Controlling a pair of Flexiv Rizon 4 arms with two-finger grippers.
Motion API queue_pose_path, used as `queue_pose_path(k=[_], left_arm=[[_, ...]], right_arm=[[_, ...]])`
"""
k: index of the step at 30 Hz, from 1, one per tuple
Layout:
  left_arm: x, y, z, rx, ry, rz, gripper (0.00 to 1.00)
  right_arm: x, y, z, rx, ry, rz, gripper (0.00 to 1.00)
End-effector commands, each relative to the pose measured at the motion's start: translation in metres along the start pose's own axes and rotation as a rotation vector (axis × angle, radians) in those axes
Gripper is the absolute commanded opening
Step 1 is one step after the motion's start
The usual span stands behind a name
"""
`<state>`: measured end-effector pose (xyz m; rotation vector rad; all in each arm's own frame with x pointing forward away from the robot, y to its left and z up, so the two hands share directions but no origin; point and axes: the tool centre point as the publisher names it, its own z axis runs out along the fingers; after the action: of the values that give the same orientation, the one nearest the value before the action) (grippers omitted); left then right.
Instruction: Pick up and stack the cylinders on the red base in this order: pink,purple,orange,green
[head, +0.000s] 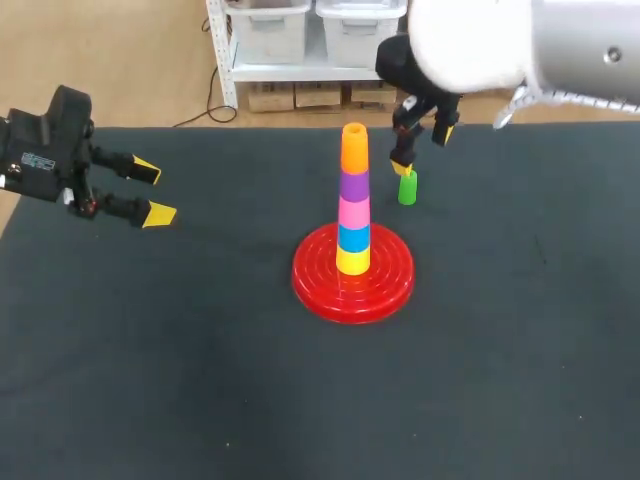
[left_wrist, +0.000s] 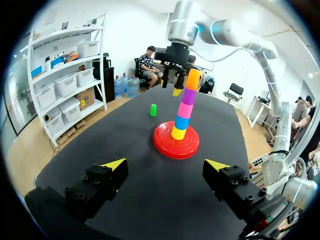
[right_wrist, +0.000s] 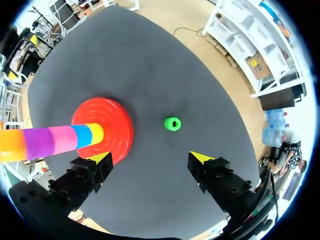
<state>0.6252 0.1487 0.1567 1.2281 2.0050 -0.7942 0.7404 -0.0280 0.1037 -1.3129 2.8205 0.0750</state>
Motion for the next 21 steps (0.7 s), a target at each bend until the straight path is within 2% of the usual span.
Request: queue_pose_path(k=[1,19,21], left_arm=[[0.0018,0.0000,0.0001,-0.001,-0.006,0.003,1.00],[0.0018,0.0000,0.0001,-0.001,-0.006,0.003,1.00],[0.0018,0.0000,0.0001,-0.001,-0.006,0.003,1.00]], right_arm=[[-0.0061,-0.0028,0.0061,-0.002,-0.026,-0.032,1.00],[-0.0066,-0.0007,0.0025,-0.009,-0.033,-0.053,1.00],[-0.0065,-0.0060,0.0084,-0.019,-0.023,-0.030,1.00]])
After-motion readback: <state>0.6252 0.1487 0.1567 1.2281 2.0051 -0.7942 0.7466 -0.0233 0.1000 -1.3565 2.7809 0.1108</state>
